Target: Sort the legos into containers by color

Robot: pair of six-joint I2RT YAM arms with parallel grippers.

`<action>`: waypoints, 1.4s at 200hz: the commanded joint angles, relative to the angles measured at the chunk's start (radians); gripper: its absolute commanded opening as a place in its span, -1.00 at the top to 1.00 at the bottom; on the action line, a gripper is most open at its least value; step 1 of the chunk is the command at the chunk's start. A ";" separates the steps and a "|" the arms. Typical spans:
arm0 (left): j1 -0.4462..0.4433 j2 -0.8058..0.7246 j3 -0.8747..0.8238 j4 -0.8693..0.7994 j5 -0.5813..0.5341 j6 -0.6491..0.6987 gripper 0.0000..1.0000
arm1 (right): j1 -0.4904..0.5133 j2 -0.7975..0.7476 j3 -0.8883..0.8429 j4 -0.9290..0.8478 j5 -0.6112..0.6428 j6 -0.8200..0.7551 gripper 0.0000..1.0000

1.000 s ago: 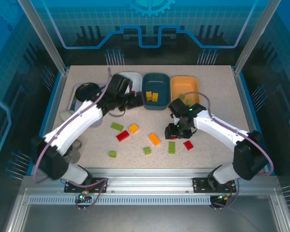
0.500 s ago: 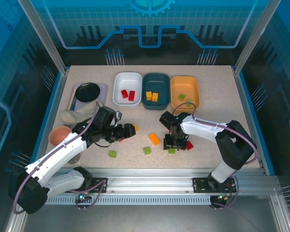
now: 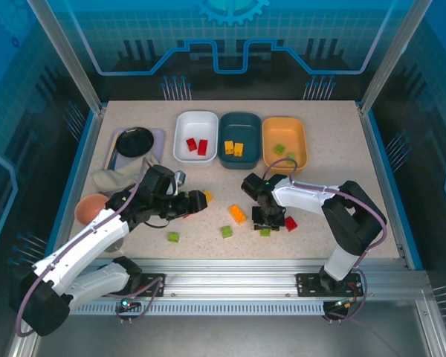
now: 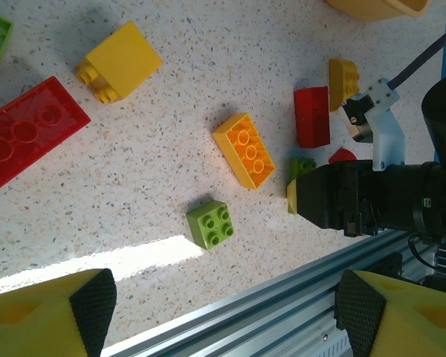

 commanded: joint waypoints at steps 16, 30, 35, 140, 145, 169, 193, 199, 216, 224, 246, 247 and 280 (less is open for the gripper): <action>-0.005 -0.025 -0.012 -0.006 0.022 -0.011 -0.64 | 0.029 -0.013 0.002 0.003 0.071 0.008 0.54; -0.004 -0.022 0.023 -0.016 0.018 -0.011 -0.65 | 0.038 -0.077 0.045 -0.055 0.106 -0.007 0.55; -0.006 -0.017 0.042 -0.022 0.013 -0.007 -0.64 | 0.039 -0.103 0.060 -0.078 0.119 -0.014 0.55; -0.009 0.386 0.436 0.104 -0.060 -0.026 -0.64 | -0.433 0.159 0.706 -0.152 0.155 -0.419 0.57; -0.009 0.414 0.460 0.100 -0.063 -0.030 -0.64 | -0.448 0.203 0.748 -0.162 0.165 -0.430 0.57; -0.009 0.534 0.573 0.089 -0.070 -0.046 -0.63 | -0.508 0.394 0.950 -0.188 0.188 -0.478 0.56; -0.009 0.620 0.644 0.085 -0.075 -0.058 -0.62 | -0.554 0.570 1.152 -0.227 0.183 -0.511 0.54; -0.009 0.638 0.653 0.085 -0.076 -0.060 -0.62 | -0.563 0.608 1.193 -0.230 0.175 -0.520 0.53; -0.009 0.682 0.674 0.077 -0.070 -0.069 -0.61 | -0.578 0.733 1.344 -0.263 0.144 -0.546 0.51; -0.009 0.700 0.682 0.066 -0.072 -0.074 -0.61 | -0.582 0.793 1.414 -0.297 0.136 -0.558 0.49; -0.009 0.727 0.678 0.042 -0.083 -0.098 -0.60 | -0.589 0.911 1.576 -0.364 0.109 -0.576 0.40; -0.009 0.728 0.678 0.041 -0.084 -0.099 -0.60 | -0.589 0.913 1.578 -0.363 0.105 -0.576 0.39; -0.012 0.721 0.660 -0.005 -0.112 -0.135 -0.57 | -0.585 0.882 1.571 -0.345 0.057 -0.570 -0.08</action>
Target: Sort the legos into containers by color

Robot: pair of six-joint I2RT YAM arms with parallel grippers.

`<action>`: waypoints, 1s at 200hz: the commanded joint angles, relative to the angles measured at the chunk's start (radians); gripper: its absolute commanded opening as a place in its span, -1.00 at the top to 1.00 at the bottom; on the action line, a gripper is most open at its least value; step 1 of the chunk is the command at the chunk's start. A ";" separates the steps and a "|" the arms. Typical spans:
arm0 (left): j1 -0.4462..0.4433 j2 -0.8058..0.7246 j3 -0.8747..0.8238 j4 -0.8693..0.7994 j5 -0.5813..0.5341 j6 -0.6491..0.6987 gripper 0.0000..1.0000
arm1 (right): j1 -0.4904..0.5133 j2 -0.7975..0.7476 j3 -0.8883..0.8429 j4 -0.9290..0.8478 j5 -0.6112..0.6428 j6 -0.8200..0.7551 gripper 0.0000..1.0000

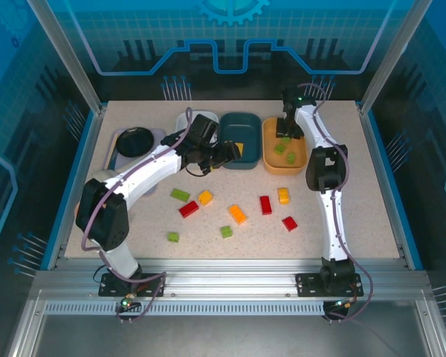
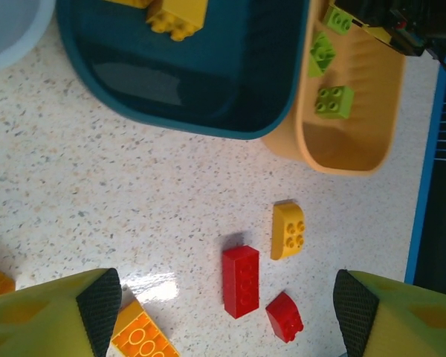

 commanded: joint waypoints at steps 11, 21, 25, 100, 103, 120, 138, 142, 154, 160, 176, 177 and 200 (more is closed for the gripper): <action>-0.009 -0.031 -0.003 -0.100 -0.072 -0.050 -0.56 | 0.010 -0.064 0.048 -0.047 -0.072 -0.020 -0.17; -0.008 -0.049 -0.007 -0.165 -0.115 -0.052 -0.56 | 0.021 -0.104 0.047 -0.042 -0.082 -0.024 -0.20; -0.008 -0.055 -0.009 -0.187 -0.131 -0.051 -0.56 | 0.026 -0.124 0.045 -0.040 -0.087 -0.024 -0.22; 0.066 -0.257 -0.326 -0.400 -0.243 -0.237 -0.71 | 0.257 -0.812 -0.789 0.433 -0.261 -0.005 -0.36; 0.072 -0.264 -0.337 -0.397 -0.240 -0.252 -0.71 | 0.268 -0.835 -0.828 0.452 -0.273 -0.005 -0.36; 0.098 -0.286 -0.394 -0.365 -0.212 -0.302 -0.71 | 0.335 -0.958 -1.033 0.523 -0.322 -0.003 -0.36; 0.110 -0.256 -0.391 -0.348 -0.198 -0.244 -0.69 | 0.384 -1.067 -1.213 0.571 -0.376 0.019 -0.36; 0.111 -0.247 -0.386 -0.342 -0.191 -0.215 -0.68 | 0.393 -1.088 -1.247 0.577 -0.387 0.024 -0.36; 0.117 -0.208 -0.370 -0.321 -0.174 -0.106 -0.66 | 0.414 -1.143 -1.330 0.583 -0.399 0.038 -0.37; 0.119 -0.188 -0.364 -0.300 -0.158 -0.037 -0.66 | 0.423 -1.164 -1.363 0.581 -0.399 0.044 -0.37; 0.118 -0.135 -0.342 -0.264 -0.088 0.179 -0.66 | 0.430 -1.212 -1.428 0.572 -0.400 0.060 -0.37; 0.118 -0.131 -0.341 -0.266 -0.086 0.191 -0.66 | 0.430 -1.215 -1.431 0.571 -0.400 0.060 -0.37; 0.118 -0.087 -0.298 -0.319 -0.058 0.425 -0.66 | 0.431 -1.259 -1.467 0.552 -0.386 0.062 -0.38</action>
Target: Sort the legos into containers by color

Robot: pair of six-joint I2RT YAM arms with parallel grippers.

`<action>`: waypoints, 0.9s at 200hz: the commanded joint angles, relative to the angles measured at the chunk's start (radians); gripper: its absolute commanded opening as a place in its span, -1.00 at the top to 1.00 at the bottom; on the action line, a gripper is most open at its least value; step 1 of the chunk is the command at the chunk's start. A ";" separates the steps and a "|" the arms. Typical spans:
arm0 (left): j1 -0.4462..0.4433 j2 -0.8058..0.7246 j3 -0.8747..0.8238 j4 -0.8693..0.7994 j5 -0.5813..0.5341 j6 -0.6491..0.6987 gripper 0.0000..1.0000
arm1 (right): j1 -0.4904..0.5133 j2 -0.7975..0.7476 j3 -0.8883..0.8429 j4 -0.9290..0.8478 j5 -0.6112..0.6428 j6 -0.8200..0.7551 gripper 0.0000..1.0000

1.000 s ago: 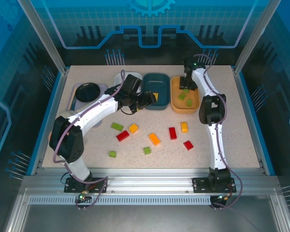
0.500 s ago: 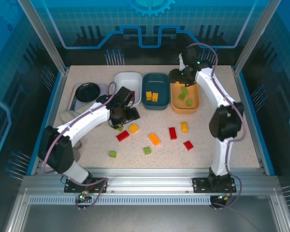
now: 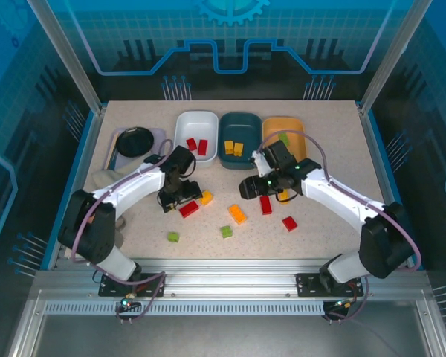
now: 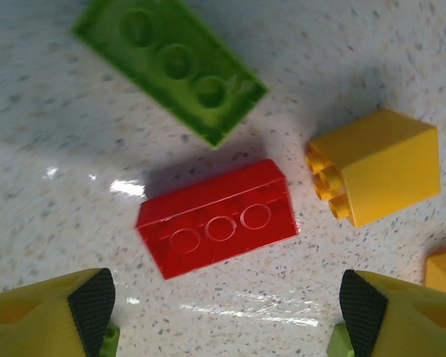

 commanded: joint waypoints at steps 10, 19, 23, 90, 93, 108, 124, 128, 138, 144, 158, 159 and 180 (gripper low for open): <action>0.008 0.053 0.077 -0.053 0.054 0.395 -0.65 | 0.011 -0.088 -0.016 0.016 -0.012 0.018 -0.39; 0.007 0.063 0.088 -0.076 0.025 0.447 -0.65 | 0.011 -0.092 -0.014 0.010 -0.003 0.018 -0.38; 0.007 0.068 0.092 -0.083 0.012 0.464 -0.66 | 0.011 -0.093 -0.013 0.009 -0.002 0.020 -0.39; 0.001 0.148 0.104 -0.040 0.035 0.600 -0.69 | 0.014 -0.095 -0.003 0.002 0.018 0.052 -0.39; 0.001 0.149 0.100 -0.037 0.041 0.604 -0.68 | 0.013 -0.096 -0.004 0.002 0.020 0.053 -0.39; 0.000 0.155 0.083 -0.023 0.059 0.617 -0.68 | 0.014 -0.100 -0.004 -0.001 0.025 0.055 -0.39; -0.002 0.163 0.061 -0.005 0.067 0.615 -0.67 | 0.014 -0.104 -0.005 -0.002 0.030 0.059 -0.38; -0.005 0.164 0.056 0.001 0.071 0.611 -0.65 | 0.012 -0.104 -0.006 -0.001 0.031 0.060 -0.39; -0.012 0.167 0.044 0.012 0.078 0.603 -0.60 | 0.014 -0.106 -0.009 -0.001 0.034 0.065 -0.38; -0.018 0.170 0.039 0.014 0.078 0.596 -0.56 | 0.014 -0.107 -0.009 0.000 0.036 0.065 -0.39; -0.034 0.170 0.029 0.017 0.073 0.573 -0.48 | 0.015 -0.107 -0.012 0.000 0.037 0.070 -0.39; -0.036 0.171 0.028 0.018 0.073 0.572 -0.47 | 0.015 -0.108 -0.012 0.001 0.037 0.070 -0.39; -0.068 0.160 0.009 0.029 0.035 0.527 -0.30 | 0.015 -0.113 -0.017 0.002 0.042 0.071 -0.39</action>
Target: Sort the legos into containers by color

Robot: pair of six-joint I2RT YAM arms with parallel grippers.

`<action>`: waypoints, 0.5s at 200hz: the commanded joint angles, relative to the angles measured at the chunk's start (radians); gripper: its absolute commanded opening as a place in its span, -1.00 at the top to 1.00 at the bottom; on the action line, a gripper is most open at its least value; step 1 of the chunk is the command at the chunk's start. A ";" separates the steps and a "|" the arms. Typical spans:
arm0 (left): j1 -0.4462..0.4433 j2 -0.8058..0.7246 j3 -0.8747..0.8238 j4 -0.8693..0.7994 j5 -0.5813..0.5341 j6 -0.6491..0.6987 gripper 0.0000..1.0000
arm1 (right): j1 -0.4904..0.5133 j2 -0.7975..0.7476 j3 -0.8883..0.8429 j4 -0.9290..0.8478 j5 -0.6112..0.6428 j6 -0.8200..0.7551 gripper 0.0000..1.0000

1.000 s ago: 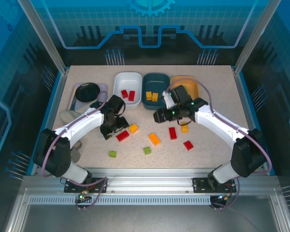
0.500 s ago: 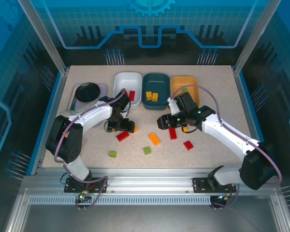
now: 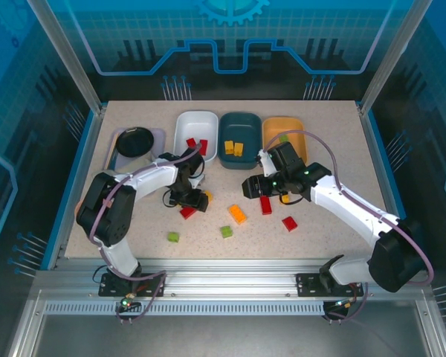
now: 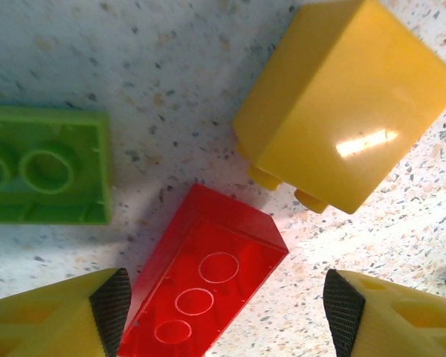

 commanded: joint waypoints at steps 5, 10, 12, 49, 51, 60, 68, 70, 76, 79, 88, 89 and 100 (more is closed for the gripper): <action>-0.041 0.004 -0.035 0.020 -0.024 -0.048 -0.26 | 0.015 -0.028 -0.006 -0.003 0.011 0.014 -0.38; -0.048 0.001 -0.038 0.021 -0.037 -0.061 -0.21 | 0.015 -0.031 -0.008 0.002 0.005 0.014 -0.38; -0.052 0.000 -0.039 0.022 -0.041 -0.065 -0.19 | 0.015 -0.032 -0.009 0.005 0.004 0.014 -0.38; -0.104 0.016 -0.062 0.040 -0.109 -0.143 0.01 | 0.016 -0.049 -0.042 0.086 -0.112 0.020 -0.38; -0.106 0.018 -0.063 0.042 -0.114 -0.148 0.03 | 0.015 -0.048 -0.042 0.088 -0.116 0.021 -0.38; -0.115 0.025 -0.065 0.045 -0.135 -0.167 0.08 | 0.016 -0.047 -0.044 0.091 -0.124 0.026 -0.39; -0.119 0.031 -0.065 0.047 -0.150 -0.181 0.14 | 0.015 -0.045 -0.043 0.094 -0.127 0.029 -0.39; -0.121 0.031 -0.066 0.048 -0.153 -0.184 0.15 | 0.015 -0.045 -0.043 0.094 -0.127 0.030 -0.39; -0.125 0.030 -0.066 0.050 -0.166 -0.192 0.18 | 0.015 -0.047 -0.043 0.094 -0.126 0.031 -0.38; -0.127 0.030 -0.068 0.052 -0.169 -0.197 0.20 | 0.013 -0.047 -0.043 0.094 -0.126 0.032 -0.38; -0.132 0.024 -0.070 0.056 -0.179 -0.205 0.23 | 0.015 -0.049 -0.041 0.094 -0.127 0.033 -0.38; -0.133 0.023 -0.071 0.056 -0.180 -0.205 0.24 | 0.014 -0.050 -0.040 0.094 -0.127 0.033 -0.38; -0.135 0.007 -0.067 0.050 -0.197 -0.218 0.29 | 0.012 -0.051 -0.032 0.091 -0.131 0.034 -0.38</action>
